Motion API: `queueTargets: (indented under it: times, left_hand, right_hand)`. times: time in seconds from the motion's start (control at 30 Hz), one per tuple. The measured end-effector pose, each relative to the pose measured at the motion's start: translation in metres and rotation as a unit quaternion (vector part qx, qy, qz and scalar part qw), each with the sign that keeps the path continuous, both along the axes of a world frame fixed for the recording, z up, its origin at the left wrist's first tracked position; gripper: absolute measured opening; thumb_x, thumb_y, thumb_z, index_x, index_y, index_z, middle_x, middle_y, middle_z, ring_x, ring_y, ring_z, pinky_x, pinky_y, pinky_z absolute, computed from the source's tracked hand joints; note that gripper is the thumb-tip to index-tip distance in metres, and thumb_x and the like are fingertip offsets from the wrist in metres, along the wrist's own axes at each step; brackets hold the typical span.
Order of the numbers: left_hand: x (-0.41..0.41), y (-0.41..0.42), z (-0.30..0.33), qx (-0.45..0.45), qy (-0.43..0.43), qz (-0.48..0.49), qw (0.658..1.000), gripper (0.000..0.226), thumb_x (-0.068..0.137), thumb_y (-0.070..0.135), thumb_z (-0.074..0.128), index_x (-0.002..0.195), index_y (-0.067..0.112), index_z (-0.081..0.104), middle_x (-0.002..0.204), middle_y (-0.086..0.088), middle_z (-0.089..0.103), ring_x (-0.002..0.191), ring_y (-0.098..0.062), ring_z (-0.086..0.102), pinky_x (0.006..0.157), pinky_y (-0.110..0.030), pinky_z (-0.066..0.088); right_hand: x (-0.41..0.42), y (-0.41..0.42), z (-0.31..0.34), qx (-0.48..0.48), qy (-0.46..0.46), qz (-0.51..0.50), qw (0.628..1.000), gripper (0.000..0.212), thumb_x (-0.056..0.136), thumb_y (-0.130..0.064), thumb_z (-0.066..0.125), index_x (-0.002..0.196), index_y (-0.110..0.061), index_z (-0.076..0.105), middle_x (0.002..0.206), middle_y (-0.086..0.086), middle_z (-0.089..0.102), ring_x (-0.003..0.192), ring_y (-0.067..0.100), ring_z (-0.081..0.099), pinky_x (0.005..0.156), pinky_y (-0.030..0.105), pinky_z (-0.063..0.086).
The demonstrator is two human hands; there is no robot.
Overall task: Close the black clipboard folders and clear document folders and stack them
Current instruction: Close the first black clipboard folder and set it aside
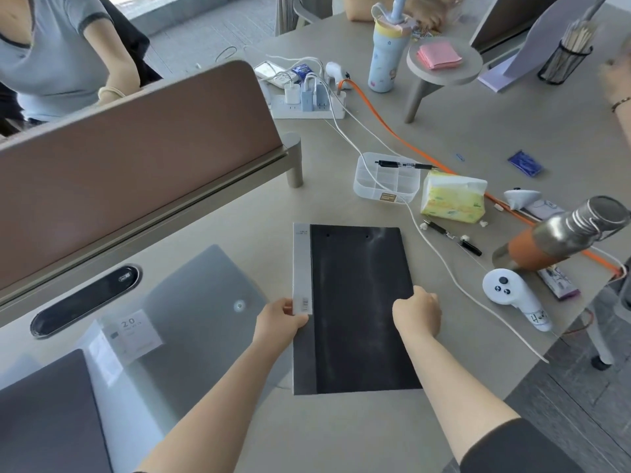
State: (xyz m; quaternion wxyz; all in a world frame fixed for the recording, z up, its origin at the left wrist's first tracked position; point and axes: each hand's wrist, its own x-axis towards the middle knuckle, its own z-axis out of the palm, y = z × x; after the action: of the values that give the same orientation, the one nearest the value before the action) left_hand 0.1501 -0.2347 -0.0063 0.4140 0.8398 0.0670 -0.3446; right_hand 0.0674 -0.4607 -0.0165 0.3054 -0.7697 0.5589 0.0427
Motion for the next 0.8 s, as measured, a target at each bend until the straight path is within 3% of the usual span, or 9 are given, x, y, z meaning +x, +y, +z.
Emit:
queueTargets:
  times: [0.1,0.3,0.47,0.7,0.8]
  left_hand:
    - [-0.013,0.001,-0.006,-0.007,0.022,0.001,1.000,0.014,0.079,0.019,0.072,0.090,0.021,0.063,0.096,0.001,0.072,0.087,-0.017,0.070,0.085,-0.039,0.059]
    - [-0.029,0.000,-0.010,-0.008,0.019,0.007,1.000,0.019,0.075,0.022,0.076,0.087,0.022,0.061,0.092,0.002,0.072,0.084,-0.019,0.071,0.083,-0.043,0.060]
    - [-0.032,-0.004,-0.010,-0.010,-0.006,0.017,1.000,0.021,0.082,0.026,0.073,0.099,0.019,0.062,0.098,0.002,0.070,0.090,-0.018,0.068,0.084,-0.039,0.059]
    - [-0.034,-0.005,-0.006,-0.001,-0.021,0.013,1.000,0.035,0.087,0.038,0.066,0.115,0.017,0.061,0.106,0.002,0.068,0.094,-0.017,0.066,0.072,-0.025,0.049]
    - [-0.036,0.003,-0.004,0.013,-0.025,0.034,0.999,0.040,0.085,0.044,0.065,0.116,0.018,0.063,0.107,0.003,0.070,0.094,-0.017,0.066,0.076,-0.031,0.055]
  right_hand:
    - [-0.008,-0.003,-0.001,-0.029,0.006,0.027,0.999,0.045,0.082,-0.003,0.046,0.125,-0.004,0.059,0.127,0.017,0.050,0.116,0.038,0.045,0.087,0.041,0.047]
    - [-0.015,-0.007,0.002,-0.050,0.007,0.073,0.996,0.038,0.089,-0.005,0.049,0.126,-0.004,0.060,0.128,0.017,0.049,0.119,0.038,0.044,0.089,0.040,0.044]
    - [-0.016,-0.009,0.002,-0.045,0.009,0.095,0.994,0.037,0.090,-0.008,0.051,0.126,-0.003,0.058,0.128,0.017,0.049,0.119,0.037,0.044,0.090,0.040,0.044]
    - [-0.018,0.000,0.010,-0.055,-0.009,0.121,0.991,0.046,0.089,-0.016,0.054,0.134,-0.014,0.053,0.130,0.011,0.049,0.119,0.033,0.044,0.093,0.042,0.045]
    - [-0.015,0.016,0.017,-0.073,-0.047,0.154,0.984,0.043,0.089,-0.017,0.055,0.133,-0.017,0.055,0.129,0.008,0.051,0.118,0.029,0.046,0.091,0.041,0.047]
